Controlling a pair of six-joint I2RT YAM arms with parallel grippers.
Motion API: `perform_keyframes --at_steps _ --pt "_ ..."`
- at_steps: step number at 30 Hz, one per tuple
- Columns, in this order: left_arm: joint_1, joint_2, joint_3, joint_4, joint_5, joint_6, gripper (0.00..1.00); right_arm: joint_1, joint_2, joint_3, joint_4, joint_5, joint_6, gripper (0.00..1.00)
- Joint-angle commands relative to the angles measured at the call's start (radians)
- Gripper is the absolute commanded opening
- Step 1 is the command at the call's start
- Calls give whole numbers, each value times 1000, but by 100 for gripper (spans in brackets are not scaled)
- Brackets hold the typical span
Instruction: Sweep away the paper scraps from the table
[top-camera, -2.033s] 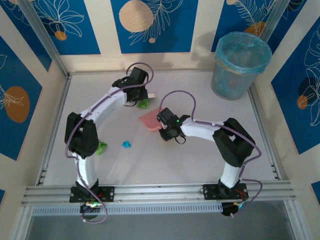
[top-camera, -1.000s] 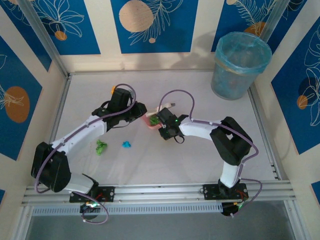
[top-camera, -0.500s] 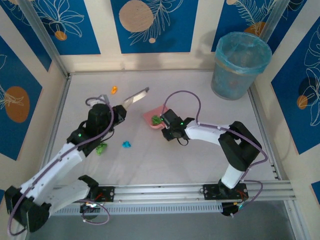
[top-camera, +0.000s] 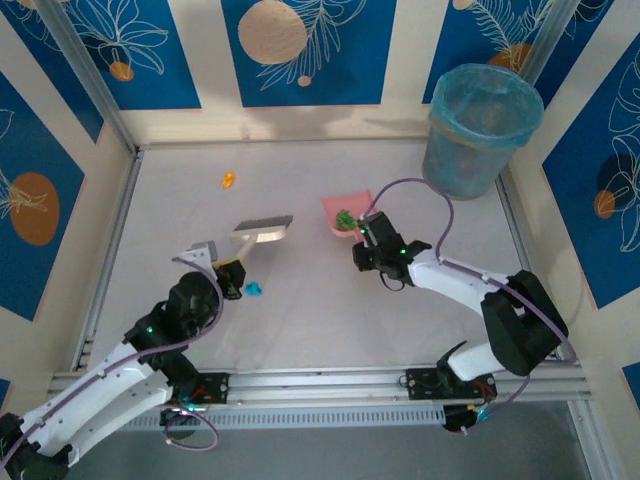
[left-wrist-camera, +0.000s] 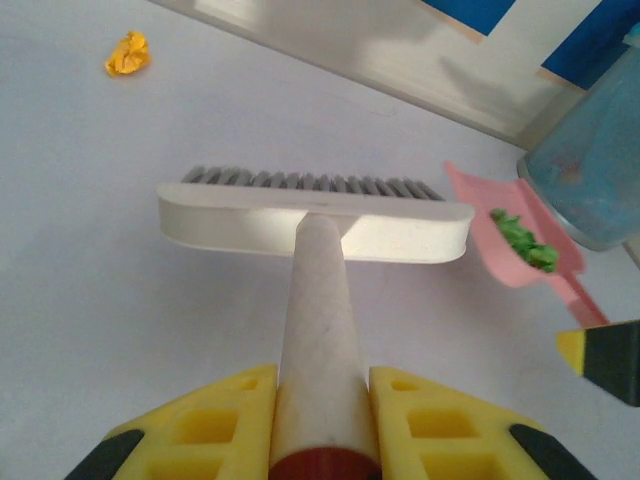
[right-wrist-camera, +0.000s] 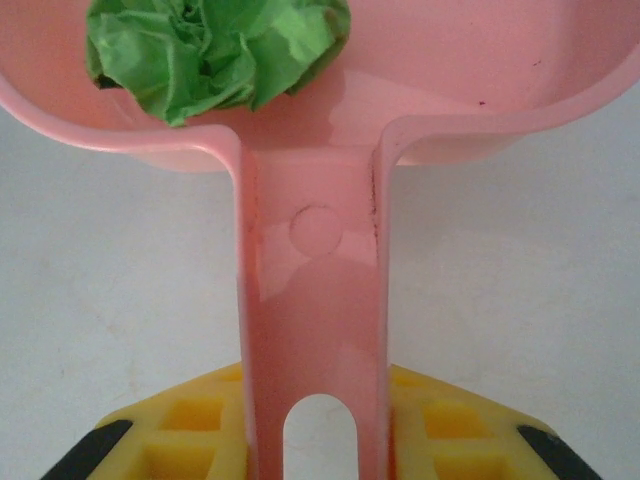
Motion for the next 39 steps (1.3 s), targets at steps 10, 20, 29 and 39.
perform_keyframes --at_steps 10,20,29,39 --pt "-5 10 -41 148 29 72 0 -54 -115 358 -404 54 177 0" --pt "-5 26 -31 142 101 40 0 -445 67 947 -675 -280 218 0" --pt "-4 -54 -41 108 79 22 0 -733 239 1230 -649 -685 513 0" --pt "-5 -59 -45 104 78 16 0 -917 291 1163 -353 -928 924 0"
